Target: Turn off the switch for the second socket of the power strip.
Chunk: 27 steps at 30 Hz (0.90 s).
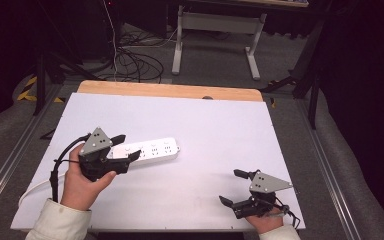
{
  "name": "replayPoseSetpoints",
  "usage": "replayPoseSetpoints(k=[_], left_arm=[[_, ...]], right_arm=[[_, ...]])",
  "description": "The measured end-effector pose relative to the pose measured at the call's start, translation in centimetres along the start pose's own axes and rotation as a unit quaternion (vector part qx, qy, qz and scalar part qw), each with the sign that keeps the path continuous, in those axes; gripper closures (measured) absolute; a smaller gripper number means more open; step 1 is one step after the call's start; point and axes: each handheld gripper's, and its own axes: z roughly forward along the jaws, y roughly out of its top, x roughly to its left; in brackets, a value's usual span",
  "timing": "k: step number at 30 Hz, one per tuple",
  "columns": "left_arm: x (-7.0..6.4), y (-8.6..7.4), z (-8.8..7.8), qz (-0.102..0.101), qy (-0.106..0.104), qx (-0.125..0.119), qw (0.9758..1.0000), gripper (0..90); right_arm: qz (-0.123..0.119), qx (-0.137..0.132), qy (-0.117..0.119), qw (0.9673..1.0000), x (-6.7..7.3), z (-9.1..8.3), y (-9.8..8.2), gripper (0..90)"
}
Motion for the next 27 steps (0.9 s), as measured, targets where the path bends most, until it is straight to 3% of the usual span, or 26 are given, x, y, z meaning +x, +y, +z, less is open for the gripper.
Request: replayPoseSetpoints(k=[2, 6, 13, 15, 16, 19, 27], left_arm=[[-0.1, -0.4, -0.3, 0.006, -0.001, -0.006, 1.0000, 25.4], [-0.1, -1.3, -1.1, -0.003, -0.014, -0.019, 0.9997, 22.5], [-0.1, -2.9, -2.1, -0.014, -0.028, -0.019, 0.9993, 19.2], [-0.3, -3.4, -2.2, -0.011, -0.031, -0.018, 0.9993, 17.3], [-0.3, -3.6, -2.3, 0.000, -0.028, -0.016, 0.9995, 17.2], [-0.6, -4.4, -2.5, 0.018, -0.009, -0.018, 0.9996, 15.1], [-0.1, -6.9, -2.9, -0.006, -0.027, -0.023, 0.9993, 15.1]], right_arm=[[0.000, 0.000, 0.000, 1.0000, 0.0, 0.0, 0.0, 5.7], [0.001, -0.001, 0.000, 1.0000, 0.0, 0.0, 0.0, 5.7], [0.000, -0.001, 0.000, 1.0000, 0.0, -0.1, 0.0, 5.6], [0.001, -0.002, 0.000, 1.0000, 0.0, -0.1, 0.0, 5.6], [0.001, -0.001, 0.000, 1.0000, 0.0, -0.1, 0.0, 5.6], [0.001, -0.002, 0.000, 1.0000, 0.0, -0.1, 0.0, 5.6], [0.002, -0.001, 0.000, 1.0000, 0.0, -0.1, 0.0, 5.6]])
